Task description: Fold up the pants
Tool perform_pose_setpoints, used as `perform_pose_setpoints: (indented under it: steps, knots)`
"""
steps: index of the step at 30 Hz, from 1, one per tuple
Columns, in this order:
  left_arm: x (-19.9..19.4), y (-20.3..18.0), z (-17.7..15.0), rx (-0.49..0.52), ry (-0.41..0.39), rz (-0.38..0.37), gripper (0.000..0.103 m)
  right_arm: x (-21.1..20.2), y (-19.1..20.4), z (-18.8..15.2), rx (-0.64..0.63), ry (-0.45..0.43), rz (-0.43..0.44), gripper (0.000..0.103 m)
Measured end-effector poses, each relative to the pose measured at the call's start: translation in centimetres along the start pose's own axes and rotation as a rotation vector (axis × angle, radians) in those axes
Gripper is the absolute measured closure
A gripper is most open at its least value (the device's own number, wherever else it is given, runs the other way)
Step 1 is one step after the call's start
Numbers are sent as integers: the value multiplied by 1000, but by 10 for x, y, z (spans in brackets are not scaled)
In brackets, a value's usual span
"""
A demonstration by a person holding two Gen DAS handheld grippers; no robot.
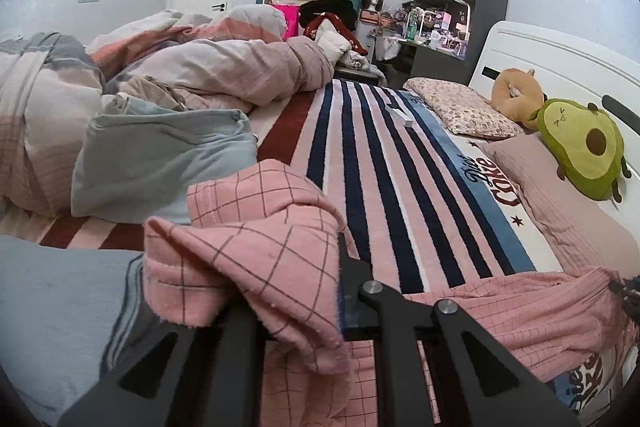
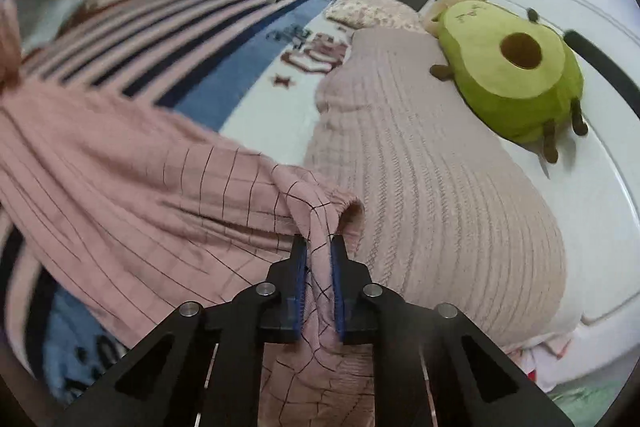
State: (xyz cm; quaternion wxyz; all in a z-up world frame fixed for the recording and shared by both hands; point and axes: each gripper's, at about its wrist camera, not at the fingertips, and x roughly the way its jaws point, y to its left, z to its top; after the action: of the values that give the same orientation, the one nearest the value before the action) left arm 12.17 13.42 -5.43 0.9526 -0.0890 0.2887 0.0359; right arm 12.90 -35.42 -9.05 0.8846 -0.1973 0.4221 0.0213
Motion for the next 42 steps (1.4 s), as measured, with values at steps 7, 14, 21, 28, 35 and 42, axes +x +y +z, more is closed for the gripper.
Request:
perform_pose_setpoints:
  steps: [7, 14, 21, 28, 35, 42]
  knots:
    - [-5, 11, 10, 1, -48, 37, 94, -10, -19, 38, 50, -69, -48, 99]
    - [6, 16, 13, -9, -53, 37, 94, 48, -17, 53, 42, 65, -38, 86]
    - [12, -17, 16, 25, -38, -60, 94, 24, -11, 45, 88, 1, 43, 34]
    - [29, -120, 5, 163, 48, -313, 94, -14, 6, 38, 92, -67, 162, 32]
    - [79, -201, -67, 349, 358, -472, 93, -27, 21, 15, 175, -91, 316, 32]
    - [47, -168, -63, 310, 358, -567, 42, -16, 33, 16, 221, -73, 400, 32]
